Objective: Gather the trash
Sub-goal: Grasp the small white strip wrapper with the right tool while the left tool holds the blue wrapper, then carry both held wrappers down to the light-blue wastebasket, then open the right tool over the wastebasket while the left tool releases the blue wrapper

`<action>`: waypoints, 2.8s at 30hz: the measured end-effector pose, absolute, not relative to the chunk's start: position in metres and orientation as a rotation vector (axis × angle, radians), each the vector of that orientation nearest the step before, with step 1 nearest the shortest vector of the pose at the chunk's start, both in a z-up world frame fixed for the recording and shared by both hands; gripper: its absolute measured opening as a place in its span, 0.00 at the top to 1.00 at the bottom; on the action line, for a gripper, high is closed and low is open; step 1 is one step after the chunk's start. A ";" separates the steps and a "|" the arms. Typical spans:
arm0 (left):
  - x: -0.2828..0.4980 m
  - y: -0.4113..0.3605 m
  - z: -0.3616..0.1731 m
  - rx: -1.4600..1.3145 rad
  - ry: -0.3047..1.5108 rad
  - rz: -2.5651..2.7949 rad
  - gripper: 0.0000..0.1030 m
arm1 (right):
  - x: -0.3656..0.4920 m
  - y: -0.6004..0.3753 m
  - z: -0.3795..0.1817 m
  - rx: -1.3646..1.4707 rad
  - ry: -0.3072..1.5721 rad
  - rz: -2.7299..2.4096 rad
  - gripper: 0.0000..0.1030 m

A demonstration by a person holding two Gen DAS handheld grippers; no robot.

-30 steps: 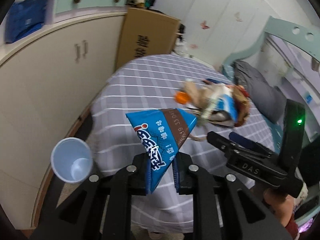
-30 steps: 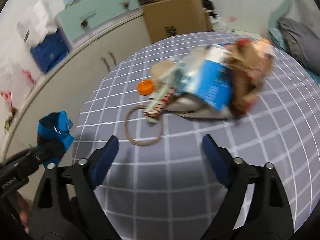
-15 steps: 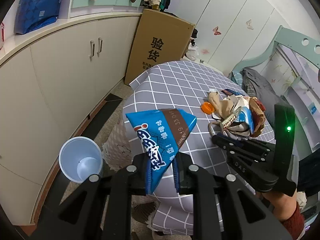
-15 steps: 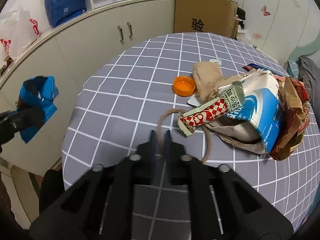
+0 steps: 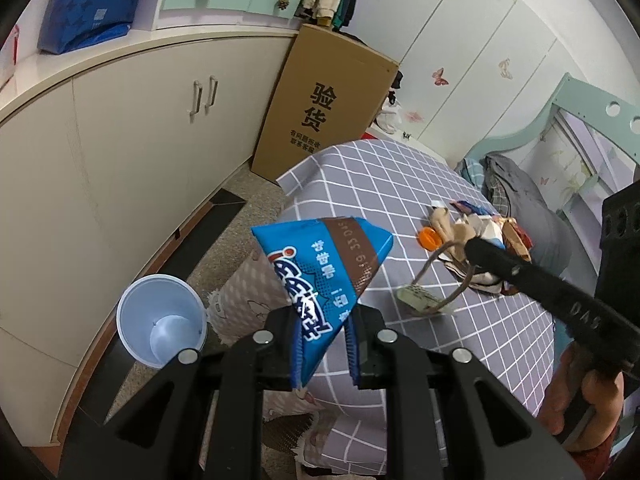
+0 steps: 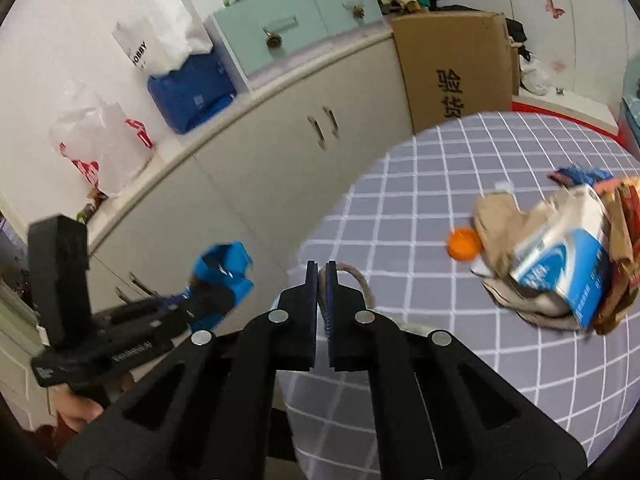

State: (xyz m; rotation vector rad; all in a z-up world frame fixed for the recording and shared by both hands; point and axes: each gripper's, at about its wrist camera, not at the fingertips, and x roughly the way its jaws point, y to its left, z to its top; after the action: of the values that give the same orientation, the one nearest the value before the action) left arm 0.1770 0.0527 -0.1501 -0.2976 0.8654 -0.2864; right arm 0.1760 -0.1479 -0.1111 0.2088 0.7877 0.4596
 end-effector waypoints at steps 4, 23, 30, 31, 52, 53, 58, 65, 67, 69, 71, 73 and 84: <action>0.184 0.059 -0.151 -0.300 0.871 -0.285 0.83 | 0.183 -0.140 -0.105 0.240 0.760 0.450 0.96; 0.215 0.029 -0.170 -0.261 0.932 -0.314 0.83 | 0.218 -0.169 -0.136 0.183 0.797 0.235 0.39; 0.218 0.021 -0.174 -0.253 0.948 -0.318 0.83 | 0.207 -0.174 -0.147 0.030 0.843 0.190 0.39; 0.218 0.019 -0.174 -0.248 0.950 -0.316 0.83 | 0.207 -0.176 -0.152 0.043 0.862 0.213 0.39; 0.203 0.036 -0.161 -0.281 0.896 -0.305 0.83 | 0.163 -0.170 -0.117 0.083 0.731 0.281 0.85; 0.203 0.042 -0.162 -0.290 0.895 -0.294 0.83 | 0.164 -0.159 -0.115 0.082 0.732 0.310 0.85; 0.202 0.095 -0.177 -0.342 0.921 -0.172 0.83 | 0.172 -0.084 -0.128 0.097 0.776 0.500 0.85; 0.203 0.186 -0.207 -0.385 0.950 0.058 0.83 | 0.212 0.015 -0.177 0.093 0.864 0.615 0.85; 0.208 0.204 -0.214 -0.384 0.958 0.101 0.83 | 0.221 0.033 -0.189 0.103 0.876 0.628 0.85; 0.214 0.217 -0.221 -0.392 0.969 0.122 0.83 | 0.234 0.047 -0.200 0.105 0.891 0.633 0.82; 0.221 0.226 -0.227 -0.393 0.975 0.135 0.83 | 0.248 0.058 -0.211 0.131 0.900 0.638 0.79; 0.229 0.231 -0.233 -0.387 0.988 0.146 0.83 | 0.258 0.067 -0.220 0.116 0.899 0.629 0.78; 0.258 0.226 -0.270 -0.390 1.063 0.128 0.83 | 0.264 0.068 -0.238 0.095 0.914 0.551 0.52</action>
State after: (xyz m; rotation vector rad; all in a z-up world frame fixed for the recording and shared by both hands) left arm 0.2584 0.2260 -0.2697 -0.3905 1.0628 0.1276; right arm 0.2642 0.0676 -0.2381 0.0953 0.9142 0.5506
